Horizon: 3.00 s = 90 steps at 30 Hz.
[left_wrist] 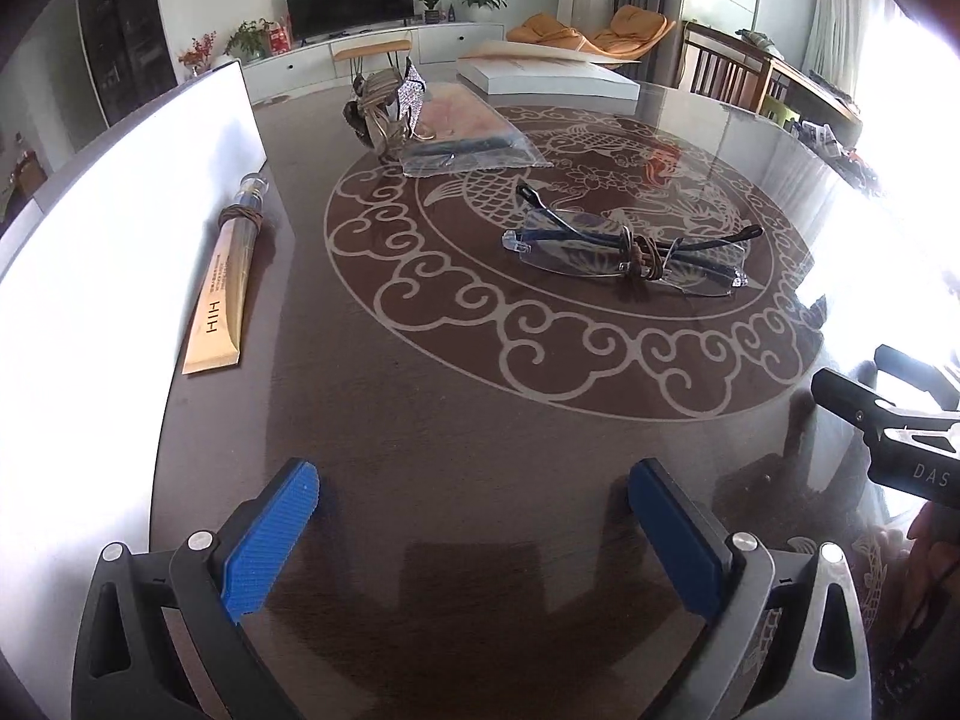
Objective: Organize objects
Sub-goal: 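Move the open right gripper toward the blue-framed glasses, then grasp the glasses by the temple arms with the right gripper, then grasp the rhinestone claw hair clip with the left gripper while the right gripper holds the glasses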
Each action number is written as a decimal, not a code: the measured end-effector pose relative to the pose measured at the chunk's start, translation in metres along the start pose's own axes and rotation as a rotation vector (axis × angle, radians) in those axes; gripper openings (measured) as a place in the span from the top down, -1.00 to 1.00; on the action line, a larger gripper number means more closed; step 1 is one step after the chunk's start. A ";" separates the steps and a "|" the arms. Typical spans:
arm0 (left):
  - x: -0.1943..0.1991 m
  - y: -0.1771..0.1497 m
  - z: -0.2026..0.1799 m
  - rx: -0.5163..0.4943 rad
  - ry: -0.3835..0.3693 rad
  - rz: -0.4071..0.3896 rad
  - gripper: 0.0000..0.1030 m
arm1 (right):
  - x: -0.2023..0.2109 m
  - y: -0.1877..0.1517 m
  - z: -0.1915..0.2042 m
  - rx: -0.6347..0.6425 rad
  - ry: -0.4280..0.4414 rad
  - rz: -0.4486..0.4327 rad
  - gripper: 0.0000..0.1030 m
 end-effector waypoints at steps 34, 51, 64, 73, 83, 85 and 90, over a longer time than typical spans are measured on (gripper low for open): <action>0.006 -0.009 0.000 -0.056 -0.039 -0.027 -1.00 | -0.001 0.013 0.016 0.038 0.099 0.030 -0.98; 0.006 -0.009 0.000 -0.053 -0.039 -0.028 -1.00 | -0.061 0.065 0.142 0.575 0.258 0.206 0.27; 0.006 -0.008 -0.001 -0.053 -0.037 -0.029 -1.00 | -0.018 0.041 0.000 0.127 0.018 0.005 0.38; 0.006 -0.008 -0.001 -0.052 -0.037 -0.029 -1.00 | -0.016 0.033 -0.023 0.040 0.013 -0.025 -0.51; 0.006 -0.008 0.001 -0.047 -0.033 -0.027 -1.00 | -0.020 0.032 -0.026 0.037 0.004 -0.026 -0.66; 0.006 -0.008 0.001 -0.042 -0.030 -0.024 -1.00 | -0.020 0.032 -0.026 0.041 0.000 -0.028 -0.66; 0.008 -0.011 -0.001 -0.025 -0.016 -0.007 -1.00 | -0.018 0.032 -0.026 0.047 -0.009 -0.032 -0.66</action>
Point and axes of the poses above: each gripper's, at about its wrist camera, not at the fingertips, and x roughly against the way its jaws point, z to its left, y to its top, the point moved 8 cm from there along -x, roughly the way its jaws point, and after that the axes turned 9 degrees about y, right-handed, at the moved point
